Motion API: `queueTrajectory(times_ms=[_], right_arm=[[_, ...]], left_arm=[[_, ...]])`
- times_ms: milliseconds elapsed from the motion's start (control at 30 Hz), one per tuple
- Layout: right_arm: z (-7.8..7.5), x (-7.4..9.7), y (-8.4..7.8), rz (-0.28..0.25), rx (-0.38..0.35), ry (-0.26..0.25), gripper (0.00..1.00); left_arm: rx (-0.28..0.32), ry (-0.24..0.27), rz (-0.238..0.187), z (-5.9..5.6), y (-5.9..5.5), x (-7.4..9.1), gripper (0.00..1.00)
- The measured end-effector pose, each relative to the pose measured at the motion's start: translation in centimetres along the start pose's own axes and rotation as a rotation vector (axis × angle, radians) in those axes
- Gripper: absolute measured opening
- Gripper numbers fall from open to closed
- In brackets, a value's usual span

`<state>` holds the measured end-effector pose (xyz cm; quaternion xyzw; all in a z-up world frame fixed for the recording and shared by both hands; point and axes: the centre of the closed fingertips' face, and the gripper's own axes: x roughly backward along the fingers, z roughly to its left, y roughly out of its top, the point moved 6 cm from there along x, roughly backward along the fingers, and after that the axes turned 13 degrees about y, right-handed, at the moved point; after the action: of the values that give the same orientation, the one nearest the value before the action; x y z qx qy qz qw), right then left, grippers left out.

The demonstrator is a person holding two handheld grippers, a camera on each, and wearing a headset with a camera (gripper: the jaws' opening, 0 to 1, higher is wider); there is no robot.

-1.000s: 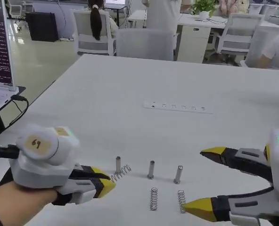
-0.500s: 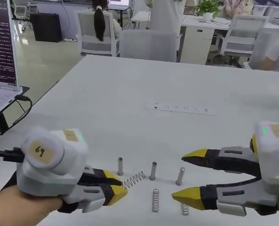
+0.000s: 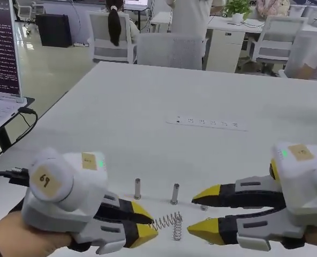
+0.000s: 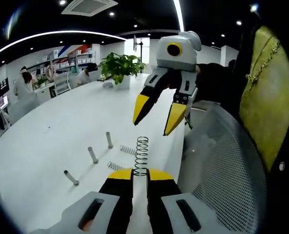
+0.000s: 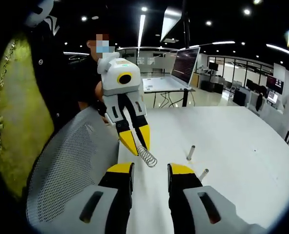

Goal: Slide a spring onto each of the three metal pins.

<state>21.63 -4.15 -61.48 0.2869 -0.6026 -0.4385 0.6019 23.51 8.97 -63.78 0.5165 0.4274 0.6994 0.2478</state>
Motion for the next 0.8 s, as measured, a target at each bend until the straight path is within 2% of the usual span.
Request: queueTrajectory(times_ms=[200, 500, 800], right_arm=[[0.5, -0.4, -0.1, 0.008, -0.009, 0.032, 0.22], [1.0, -0.8, -0.4, 0.028, -0.008, 0.064, 0.13], [1.4, -0.9, 0.1, 0.045, 0.003, 0.075, 0.09]], left_arm=[[-0.024, -0.037, -0.022, -0.7, 0.5, 0.0, 0.02], [-0.035, -0.057, -0.041, -1.2, 0.7, 0.0, 0.02], [-0.063, -0.062, -0.028, -1.5, 0.5, -0.1, 0.02]])
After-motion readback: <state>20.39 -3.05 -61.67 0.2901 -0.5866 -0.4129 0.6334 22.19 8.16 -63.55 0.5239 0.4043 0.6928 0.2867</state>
